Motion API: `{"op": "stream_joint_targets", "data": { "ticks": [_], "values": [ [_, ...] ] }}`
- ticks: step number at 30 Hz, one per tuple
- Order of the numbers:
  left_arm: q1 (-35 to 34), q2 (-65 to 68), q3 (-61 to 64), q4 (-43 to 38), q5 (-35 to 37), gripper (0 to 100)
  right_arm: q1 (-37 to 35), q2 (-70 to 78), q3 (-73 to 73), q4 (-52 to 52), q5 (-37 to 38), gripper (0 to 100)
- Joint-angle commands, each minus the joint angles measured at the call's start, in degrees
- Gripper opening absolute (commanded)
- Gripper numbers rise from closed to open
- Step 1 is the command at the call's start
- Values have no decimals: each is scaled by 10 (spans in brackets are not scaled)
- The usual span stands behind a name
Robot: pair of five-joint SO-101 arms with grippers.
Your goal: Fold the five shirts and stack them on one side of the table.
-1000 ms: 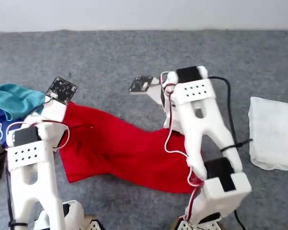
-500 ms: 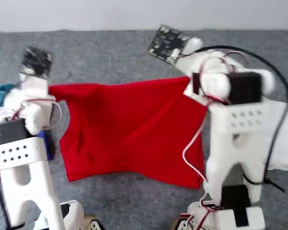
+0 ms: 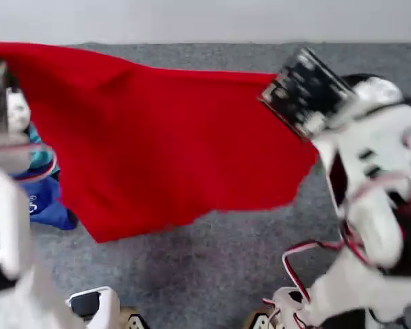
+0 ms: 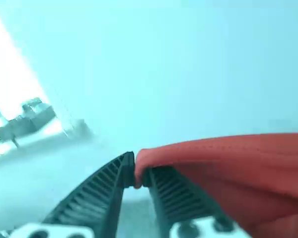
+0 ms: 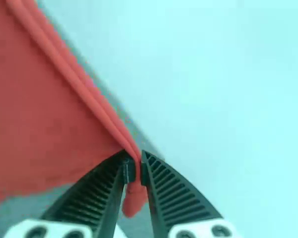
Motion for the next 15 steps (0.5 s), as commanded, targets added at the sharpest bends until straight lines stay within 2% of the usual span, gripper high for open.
{"op": "stream_joint_targets", "data": {
  "ticks": [1, 12, 15],
  "values": [
    [-2, -30, -65, -10, -38, 15, 48, -34, -34, -7, 5, 10],
    [-6, -83, -230, -7, -55, 15, 63, -189, -42, -2, 72, 10],
    [-7, -89, -244, -1, -76, 15, 104, -204, -33, -5, 81, 10]
  ]
}}
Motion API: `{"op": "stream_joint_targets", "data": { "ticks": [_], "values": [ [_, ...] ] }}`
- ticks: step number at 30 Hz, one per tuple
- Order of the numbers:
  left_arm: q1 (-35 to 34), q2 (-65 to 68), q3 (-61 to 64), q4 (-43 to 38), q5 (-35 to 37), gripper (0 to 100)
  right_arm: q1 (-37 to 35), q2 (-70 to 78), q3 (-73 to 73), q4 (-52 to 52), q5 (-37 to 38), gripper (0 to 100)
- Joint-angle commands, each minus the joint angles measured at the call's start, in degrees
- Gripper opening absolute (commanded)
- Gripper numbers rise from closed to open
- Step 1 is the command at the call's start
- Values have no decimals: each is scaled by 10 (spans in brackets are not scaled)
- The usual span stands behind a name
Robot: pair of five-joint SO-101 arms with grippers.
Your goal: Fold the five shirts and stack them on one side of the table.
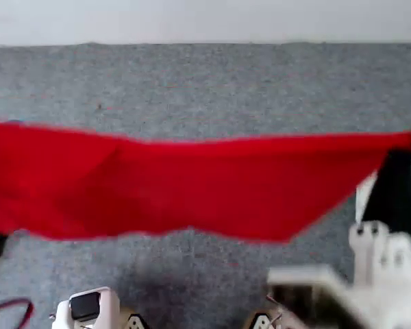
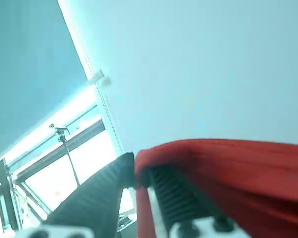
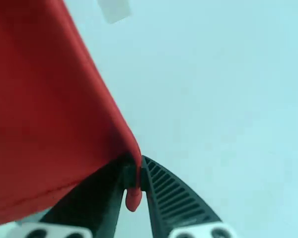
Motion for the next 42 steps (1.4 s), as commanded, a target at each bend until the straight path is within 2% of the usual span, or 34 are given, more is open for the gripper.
{"op": "stream_joint_targets", "data": {
  "ticks": [1, 4, 8, 13, 17, 22, 25, 29, 37, 42],
  "values": [
    [-5, -3, -15, 7, -33, 15, 45, -3, 13, -7, 11, 10],
    [-2, 10, 13, 48, -49, 15, 56, 17, 59, -7, 11, 10],
    [4, 38, 105, 65, -65, 15, 53, 64, 146, -8, 11, 10],
    [97, 90, 276, 82, -114, 15, 17, 147, 267, -7, 11, 10],
    [135, 159, 432, -9, -113, 15, -4, 222, 360, -65, 11, 10],
    [131, 280, 536, -221, -113, 15, -7, 297, 424, -242, 7, 10],
    [132, 354, 527, -327, -113, 15, -7, 335, 436, -349, 7, 10],
    [130, 462, 447, -379, -114, 15, -8, 392, 436, -455, 7, 10],
    [120, 660, 175, -367, -118, 15, -19, 506, 435, -623, 8, 10],
    [122, 731, 4, -251, -190, 15, -33, 549, 433, -658, 11, 10]
  ]
}}
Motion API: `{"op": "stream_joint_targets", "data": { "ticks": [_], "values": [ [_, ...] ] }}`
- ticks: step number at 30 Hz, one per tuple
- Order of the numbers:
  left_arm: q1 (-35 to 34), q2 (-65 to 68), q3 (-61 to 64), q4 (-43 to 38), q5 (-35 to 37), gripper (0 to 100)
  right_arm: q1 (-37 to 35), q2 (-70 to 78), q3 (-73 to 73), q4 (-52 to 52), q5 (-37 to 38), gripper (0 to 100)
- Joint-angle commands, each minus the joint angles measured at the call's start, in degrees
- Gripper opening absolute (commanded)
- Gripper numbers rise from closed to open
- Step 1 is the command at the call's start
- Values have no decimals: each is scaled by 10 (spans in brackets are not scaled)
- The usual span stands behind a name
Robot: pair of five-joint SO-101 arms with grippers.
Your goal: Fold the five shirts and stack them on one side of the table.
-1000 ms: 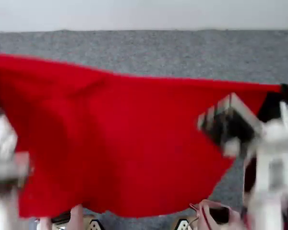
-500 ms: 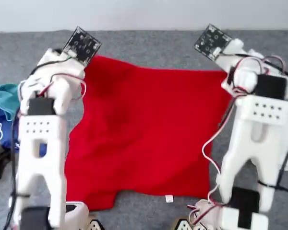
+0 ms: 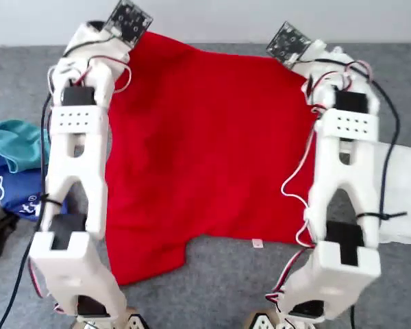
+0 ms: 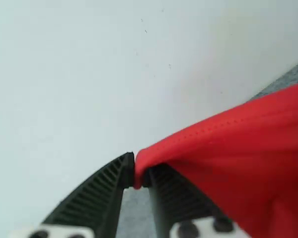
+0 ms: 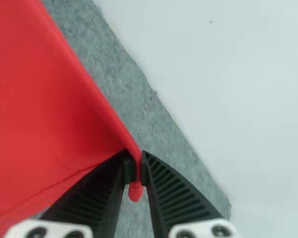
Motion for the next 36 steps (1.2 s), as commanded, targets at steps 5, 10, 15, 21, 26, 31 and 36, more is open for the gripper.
{"op": "stream_joint_targets", "data": {
  "ticks": [5, 10, 15, 21, 26, 31, 36],
  "values": [
    [-8, 55, -230, 166, -79, 15, -4, 32, -6, -58, 5, 10],
    [0, 84, -265, 221, -80, 15, -7, 22, -7, -55, 5, 10],
    [6, 85, -268, 352, -80, 15, -7, -22, -7, 48, 6, 10],
    [10, 85, -268, 564, -80, 15, -5, -48, -6, 265, 6, 10],
    [3, 81, -239, 665, -60, 15, -4, -48, -4, 416, 3, 10],
    [-5, -4, -99, 665, -42, 15, -7, -45, -3, 553, 1, 11],
    [16, -151, 144, 665, -43, 15, -4, -44, 4, 628, -33, 11]
  ]
}}
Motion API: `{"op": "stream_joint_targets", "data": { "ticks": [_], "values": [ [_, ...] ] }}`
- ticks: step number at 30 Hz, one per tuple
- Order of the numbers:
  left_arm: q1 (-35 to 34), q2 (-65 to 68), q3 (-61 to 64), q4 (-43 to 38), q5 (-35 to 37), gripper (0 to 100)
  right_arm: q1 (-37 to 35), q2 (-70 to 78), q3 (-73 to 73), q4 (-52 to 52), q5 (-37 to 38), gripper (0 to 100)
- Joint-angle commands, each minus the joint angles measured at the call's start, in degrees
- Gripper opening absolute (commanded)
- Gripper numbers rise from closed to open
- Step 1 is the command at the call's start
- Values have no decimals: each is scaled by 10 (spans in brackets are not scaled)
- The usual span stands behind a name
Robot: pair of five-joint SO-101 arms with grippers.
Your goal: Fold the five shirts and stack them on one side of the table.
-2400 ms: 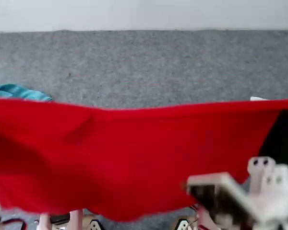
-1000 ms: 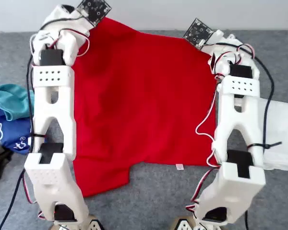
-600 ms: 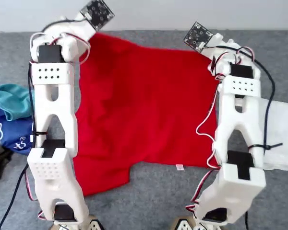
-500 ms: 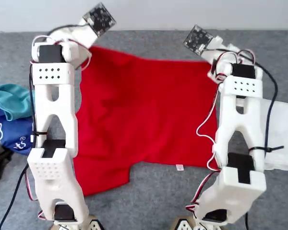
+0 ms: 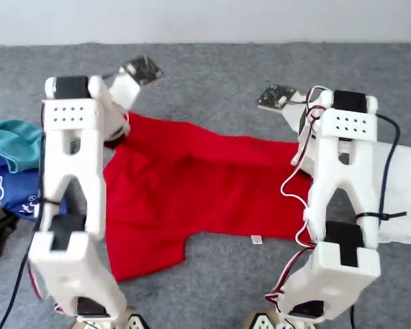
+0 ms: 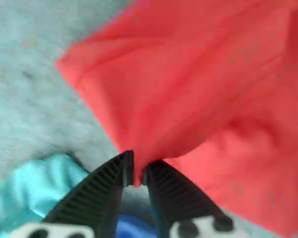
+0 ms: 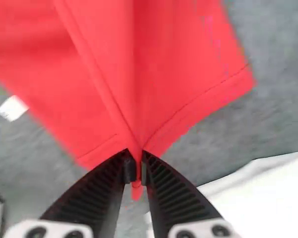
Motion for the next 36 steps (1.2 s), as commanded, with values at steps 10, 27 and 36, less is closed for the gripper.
{"op": "stream_joint_targets", "data": {
  "ticks": [10, 27, 36],
  "values": [
    [4, -270, 454, 13, 3, 16, 9, -38, 150, 36, -15, 11],
    [-65, -283, 593, 13, -60, 16, 26, -37, 165, 2, -12, 11],
    [-74, -287, 612, 12, -125, 48, 22, -38, 164, 33, -12, 17]
  ]
}}
